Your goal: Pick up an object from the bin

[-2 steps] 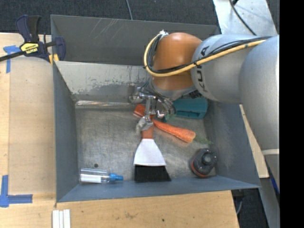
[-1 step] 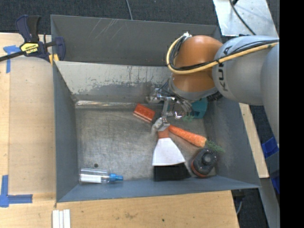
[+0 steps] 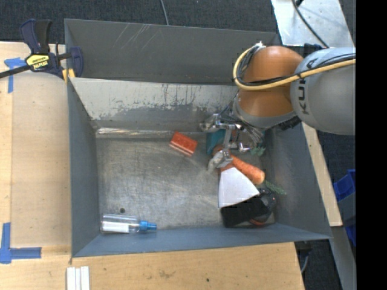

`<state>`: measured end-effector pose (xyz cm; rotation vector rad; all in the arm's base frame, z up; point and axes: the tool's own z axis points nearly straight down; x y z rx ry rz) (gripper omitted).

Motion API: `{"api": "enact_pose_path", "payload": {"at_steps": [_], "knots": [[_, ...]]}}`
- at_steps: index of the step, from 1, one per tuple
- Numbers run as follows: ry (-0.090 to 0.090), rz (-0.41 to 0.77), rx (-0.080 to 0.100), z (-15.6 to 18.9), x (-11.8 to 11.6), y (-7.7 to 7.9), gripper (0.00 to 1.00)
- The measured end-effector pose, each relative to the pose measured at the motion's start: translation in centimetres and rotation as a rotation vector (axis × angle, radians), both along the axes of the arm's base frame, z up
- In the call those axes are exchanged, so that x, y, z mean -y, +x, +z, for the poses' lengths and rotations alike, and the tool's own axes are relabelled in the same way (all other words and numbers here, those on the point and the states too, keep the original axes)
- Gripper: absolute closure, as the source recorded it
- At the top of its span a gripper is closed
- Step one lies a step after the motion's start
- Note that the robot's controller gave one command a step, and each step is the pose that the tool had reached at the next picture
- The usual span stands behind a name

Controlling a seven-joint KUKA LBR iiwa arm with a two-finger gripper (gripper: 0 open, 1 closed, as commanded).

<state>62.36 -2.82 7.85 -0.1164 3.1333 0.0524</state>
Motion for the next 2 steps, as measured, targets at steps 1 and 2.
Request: {"api": "enact_pose_path", "payload": {"at_steps": [1,2], "knots": [[-0.004,0.002,0.000,0.0,-0.2,0.0,0.00],[-0.027,-0.065,-0.003,1.1,-1.0,0.1,0.00]]}}
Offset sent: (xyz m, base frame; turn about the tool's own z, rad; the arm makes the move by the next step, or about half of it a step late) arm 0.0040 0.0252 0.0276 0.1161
